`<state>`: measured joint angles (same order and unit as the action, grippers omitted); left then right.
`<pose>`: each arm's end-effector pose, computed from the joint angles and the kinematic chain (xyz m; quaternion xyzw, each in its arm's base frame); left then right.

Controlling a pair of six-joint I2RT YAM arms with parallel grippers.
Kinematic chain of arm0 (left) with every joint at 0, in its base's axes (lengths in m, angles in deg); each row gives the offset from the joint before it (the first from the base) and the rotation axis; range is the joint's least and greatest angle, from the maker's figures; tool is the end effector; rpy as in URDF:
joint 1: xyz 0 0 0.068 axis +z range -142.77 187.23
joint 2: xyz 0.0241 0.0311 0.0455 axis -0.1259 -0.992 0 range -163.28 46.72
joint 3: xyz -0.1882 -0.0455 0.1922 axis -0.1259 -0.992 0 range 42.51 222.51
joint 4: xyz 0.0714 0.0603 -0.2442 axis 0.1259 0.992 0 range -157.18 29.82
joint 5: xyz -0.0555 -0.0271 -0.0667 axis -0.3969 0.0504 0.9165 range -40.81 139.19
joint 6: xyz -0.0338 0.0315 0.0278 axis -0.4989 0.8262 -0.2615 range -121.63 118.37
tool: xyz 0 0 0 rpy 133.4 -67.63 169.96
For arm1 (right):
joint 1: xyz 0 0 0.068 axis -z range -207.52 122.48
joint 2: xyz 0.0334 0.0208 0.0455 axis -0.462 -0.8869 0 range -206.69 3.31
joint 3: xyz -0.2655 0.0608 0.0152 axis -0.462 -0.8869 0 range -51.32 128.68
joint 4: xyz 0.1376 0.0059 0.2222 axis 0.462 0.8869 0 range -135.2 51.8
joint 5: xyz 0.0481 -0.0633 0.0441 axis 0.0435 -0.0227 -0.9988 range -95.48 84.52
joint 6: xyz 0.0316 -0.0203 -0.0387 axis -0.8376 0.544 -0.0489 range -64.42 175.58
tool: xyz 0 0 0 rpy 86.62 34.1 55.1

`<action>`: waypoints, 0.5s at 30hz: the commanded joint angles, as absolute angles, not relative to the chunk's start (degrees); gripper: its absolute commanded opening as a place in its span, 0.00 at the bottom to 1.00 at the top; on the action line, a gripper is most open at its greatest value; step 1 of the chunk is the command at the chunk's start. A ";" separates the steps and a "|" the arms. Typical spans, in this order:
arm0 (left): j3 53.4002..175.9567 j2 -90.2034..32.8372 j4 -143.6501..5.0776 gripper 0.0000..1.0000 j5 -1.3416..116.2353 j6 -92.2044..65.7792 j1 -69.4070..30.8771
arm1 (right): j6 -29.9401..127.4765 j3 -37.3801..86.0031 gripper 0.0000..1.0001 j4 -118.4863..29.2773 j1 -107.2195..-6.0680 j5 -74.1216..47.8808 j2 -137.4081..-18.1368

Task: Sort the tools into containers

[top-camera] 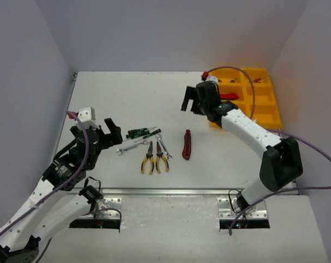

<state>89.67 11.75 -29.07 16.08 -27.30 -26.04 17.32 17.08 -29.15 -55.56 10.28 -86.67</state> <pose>0.1143 -0.0517 0.3297 -0.0969 0.8208 -0.0399 0.5615 0.3183 0.1586 0.2771 0.1394 0.8800 0.1360 0.4332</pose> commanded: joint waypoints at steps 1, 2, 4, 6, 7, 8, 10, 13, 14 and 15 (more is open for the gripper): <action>90.05 11.99 -31.76 1.00 16.75 -26.33 -25.46 | 16.96 13.45 0.99 -23.50 -63.66 17.85 -88.82; 90.00 12.06 -31.82 1.00 16.81 -26.27 -25.52 | 15.35 13.23 0.99 -22.29 -64.98 18.18 -89.95; 89.97 12.16 -31.85 1.00 16.87 -26.24 -25.55 | 13.88 12.18 0.98 -21.91 -66.70 18.31 -91.55; 90.03 12.41 -31.85 1.00 17.00 -26.24 -25.55 | 13.11 11.48 0.95 -22.00 -67.36 18.20 -93.62; 89.92 12.63 -31.85 1.00 16.95 -26.24 -25.55 | 13.00 11.64 0.93 -21.67 -67.47 17.33 -95.25; 89.88 12.95 -31.85 1.00 16.98 -26.24 -25.55 | 13.10 11.89 0.91 -21.46 -67.51 16.93 -96.26; 89.82 13.62 -31.85 1.00 17.02 -26.24 -25.55 | 13.69 12.75 0.86 -20.91 -67.51 16.14 -98.38; 89.79 14.02 -31.94 1.00 17.02 -26.15 -25.55 | 13.59 14.03 0.80 -19.51 -67.51 15.85 -101.45; 89.79 13.99 -31.94 1.00 17.10 -26.15 -25.55 | 13.33 13.90 0.78 -19.45 -67.47 16.04 -101.94; 89.79 13.94 -31.94 1.00 17.19 -26.15 -25.55 | 13.07 13.73 0.77 -19.45 -67.42 16.21 -102.39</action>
<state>89.64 13.52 -29.36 16.85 -27.11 -26.04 14.59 11.69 -20.66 -67.68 14.57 -100.65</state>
